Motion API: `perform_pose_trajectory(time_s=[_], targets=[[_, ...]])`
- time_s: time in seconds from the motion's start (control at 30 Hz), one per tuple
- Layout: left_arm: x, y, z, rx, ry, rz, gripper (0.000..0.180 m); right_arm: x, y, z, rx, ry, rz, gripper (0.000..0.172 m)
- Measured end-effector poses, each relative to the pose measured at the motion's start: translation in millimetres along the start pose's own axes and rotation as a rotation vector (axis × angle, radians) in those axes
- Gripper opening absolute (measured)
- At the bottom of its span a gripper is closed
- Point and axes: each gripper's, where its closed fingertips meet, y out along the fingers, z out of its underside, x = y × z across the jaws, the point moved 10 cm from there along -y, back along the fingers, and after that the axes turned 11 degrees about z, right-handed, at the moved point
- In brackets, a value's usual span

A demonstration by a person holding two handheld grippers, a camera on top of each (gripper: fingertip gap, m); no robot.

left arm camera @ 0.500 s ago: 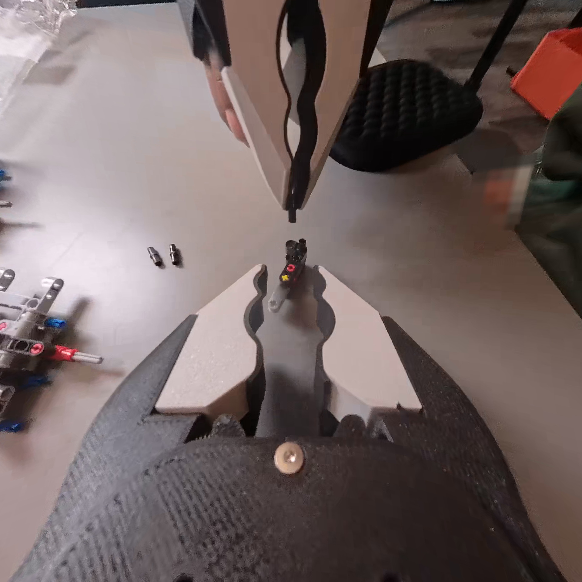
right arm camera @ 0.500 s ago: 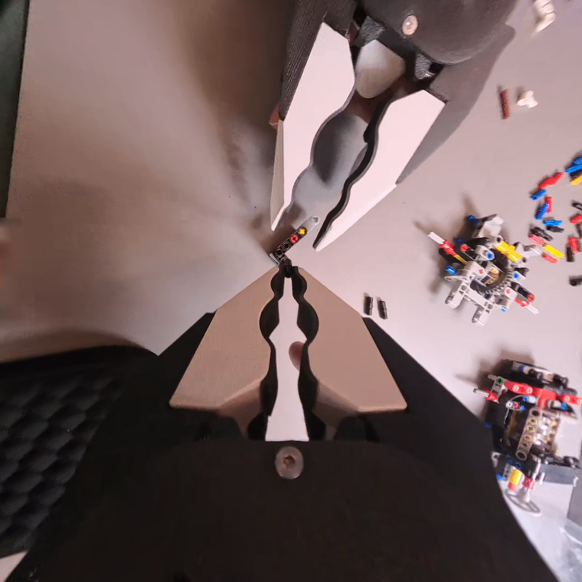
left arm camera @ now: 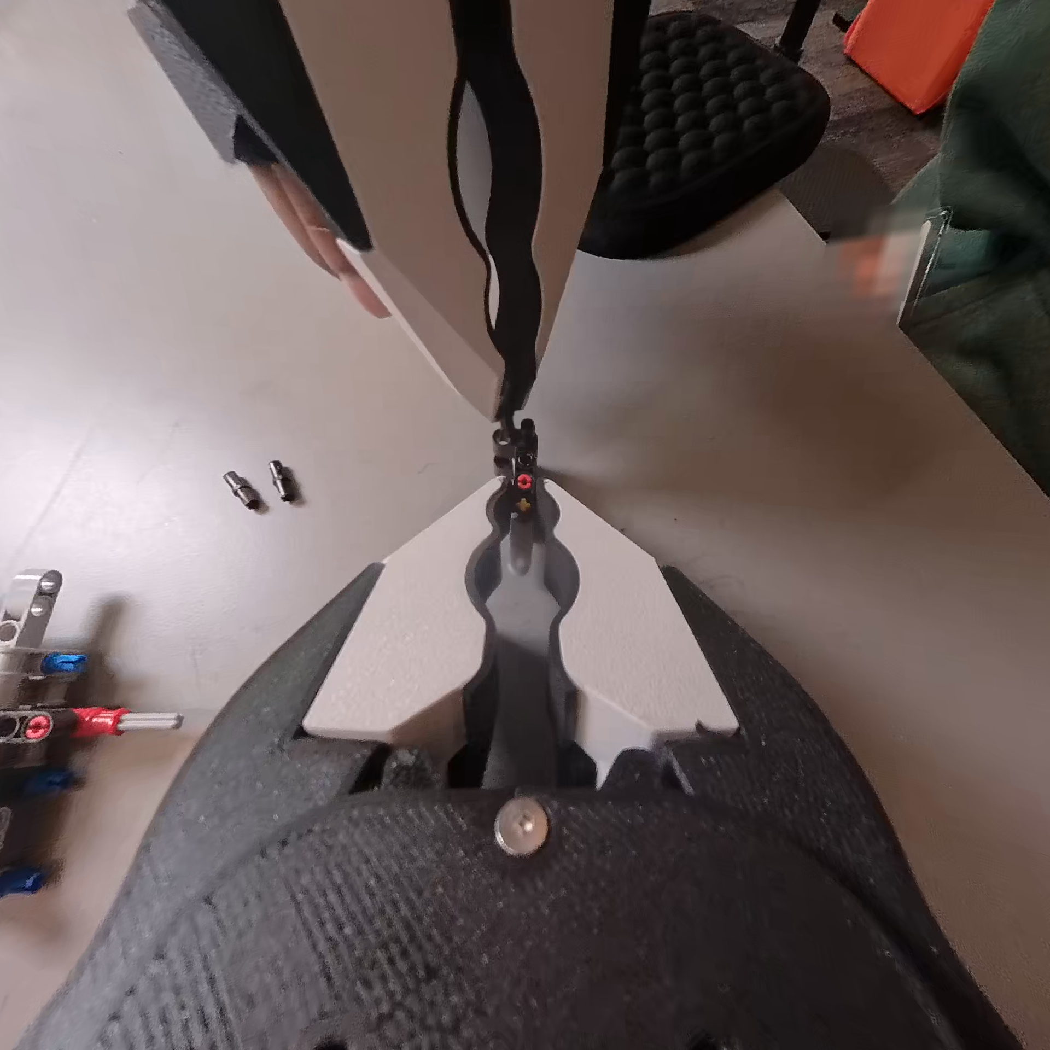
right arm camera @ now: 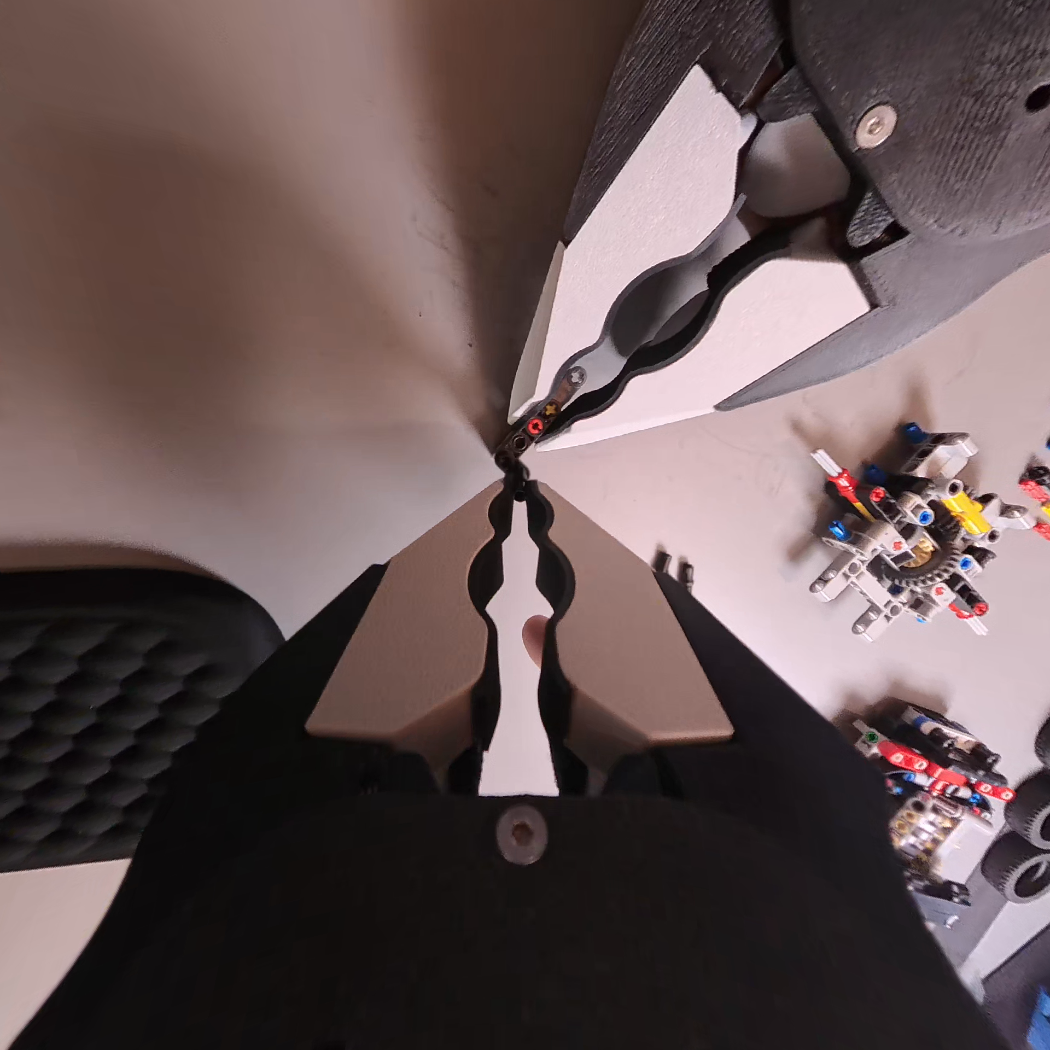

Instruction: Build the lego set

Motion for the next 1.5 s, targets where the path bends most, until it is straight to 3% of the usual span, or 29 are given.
perform_pose_trajectory(time_s=[0.03,0.67,1.5], targets=[[0.4,0.1,-0.2,0.002,0.003,0.007,0.006,-1.3,0.4,-0.8,0.004,-0.004,-0.006,0.003],[10.3,-1.2,0.2,0.007,0.017,0.126,0.007,-6.9,8.7,-20.3,0.17,-0.249,-0.135,0.002],[8.5,-0.5,0.3,0.012,0.026,0.141,0.007,-0.4,18.6,-34.0,0.255,-0.305,-0.183,0.001]])
